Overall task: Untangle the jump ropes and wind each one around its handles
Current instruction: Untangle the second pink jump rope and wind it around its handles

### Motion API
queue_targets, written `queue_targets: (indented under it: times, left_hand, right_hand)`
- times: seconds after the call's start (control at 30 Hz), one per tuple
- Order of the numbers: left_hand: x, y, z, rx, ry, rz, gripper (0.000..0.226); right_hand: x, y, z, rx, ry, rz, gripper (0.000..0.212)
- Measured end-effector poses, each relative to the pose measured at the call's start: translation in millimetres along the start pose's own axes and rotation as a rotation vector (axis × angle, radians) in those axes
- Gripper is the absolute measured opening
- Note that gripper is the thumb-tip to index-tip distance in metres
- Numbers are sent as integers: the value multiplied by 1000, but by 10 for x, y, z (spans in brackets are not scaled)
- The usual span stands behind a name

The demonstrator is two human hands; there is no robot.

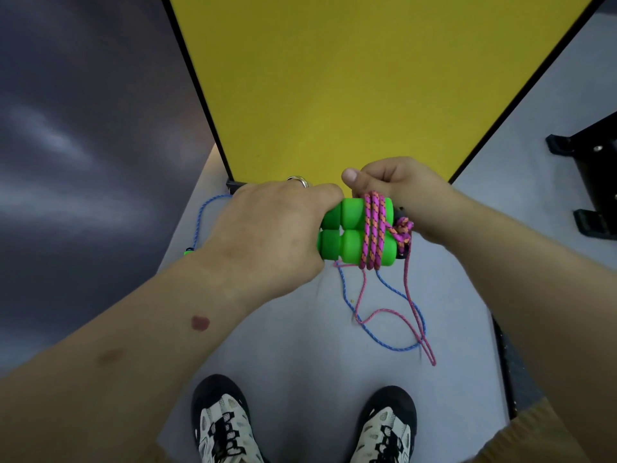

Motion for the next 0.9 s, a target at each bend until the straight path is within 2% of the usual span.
queue_targets:
  times: [0.03,0.1,0.2,0.37,0.47,0.6,0.83,0.9]
  left_hand:
    - [1,-6,15,13,-2,15,31]
    - [-2,-59,29,45,-9,65,32]
    - [1,-142,34,54,21,118,31]
    - [-9,-188,-23,9,48,162,31]
    - [-27,-246,-30,-21,48,203,35]
    - [-36,-291,-38,-39,68,233,34]
    - [-37,-316,-89,-83,69,224,37]
    - [-42,-308,-96,-80,55,223,36]
  right_hand:
    - [5,54,-35,-18,-10,-22,58]
    - [34,192,-85,40,-19,-63,39]
    - [110,316,-253,65,10,-147,48]
    - [230,395,-435,227,49,-258,35]
    - [354,347,-504,238,68,-258,39]
    - [477,140,-623,404,43,-218,41]
    - [585,-208,-651,721,49,-134,27]
    - [580,-311,-565,728,50,-129,20]
Point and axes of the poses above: each hand's wrist, its own x-axis away from the middle knuckle, its own z-axis out of the back of the hand, y = z × x, the point moved 7 cm from there along -x, towards the middle knuckle, and after that the axes turned 8 degrees about -y, right-handed, at the moved point
